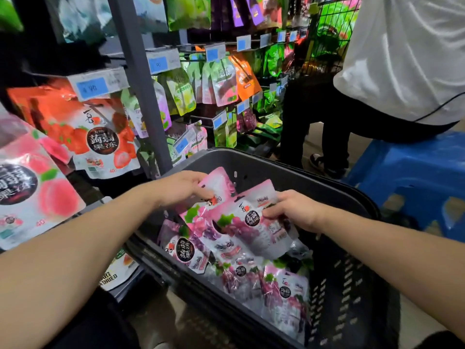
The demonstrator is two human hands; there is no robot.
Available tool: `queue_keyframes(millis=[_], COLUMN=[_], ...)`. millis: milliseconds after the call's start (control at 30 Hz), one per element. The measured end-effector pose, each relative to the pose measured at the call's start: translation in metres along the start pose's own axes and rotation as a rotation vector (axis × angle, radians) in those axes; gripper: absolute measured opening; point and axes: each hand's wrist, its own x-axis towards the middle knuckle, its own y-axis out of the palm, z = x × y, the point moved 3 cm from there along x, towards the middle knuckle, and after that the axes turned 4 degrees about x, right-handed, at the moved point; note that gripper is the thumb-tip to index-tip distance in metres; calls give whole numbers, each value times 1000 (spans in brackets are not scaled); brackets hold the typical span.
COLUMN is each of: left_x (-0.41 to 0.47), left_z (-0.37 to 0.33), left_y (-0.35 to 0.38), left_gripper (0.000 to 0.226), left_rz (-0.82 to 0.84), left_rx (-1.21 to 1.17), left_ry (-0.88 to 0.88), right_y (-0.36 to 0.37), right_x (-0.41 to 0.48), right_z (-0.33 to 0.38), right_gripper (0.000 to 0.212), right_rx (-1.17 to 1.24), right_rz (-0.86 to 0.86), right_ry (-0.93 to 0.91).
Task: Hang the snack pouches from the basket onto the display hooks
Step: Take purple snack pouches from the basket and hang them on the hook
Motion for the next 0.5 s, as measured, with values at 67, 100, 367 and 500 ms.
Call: queue_keyframes(millis=[67,100,367,500], left_x=[0,0,3,-2], left_z=[-4,-7,-8,-9], left_y=[5,8,10,18], left_gripper=[8,6,28,44], left_rz=[44,73,50,-23], left_rx=[-80,-117,-377,-754], left_ry=[-19,-34,-126,-172], right_y=[6,10,22,18], right_x=[-2,-1,-3,-1], right_z=[4,5,13,12], right_gripper=[27,25,15,18], right_rx=[-37,-51,25,166], right_rz=[55,80,103,31], right_ry=[6,10,-3,25])
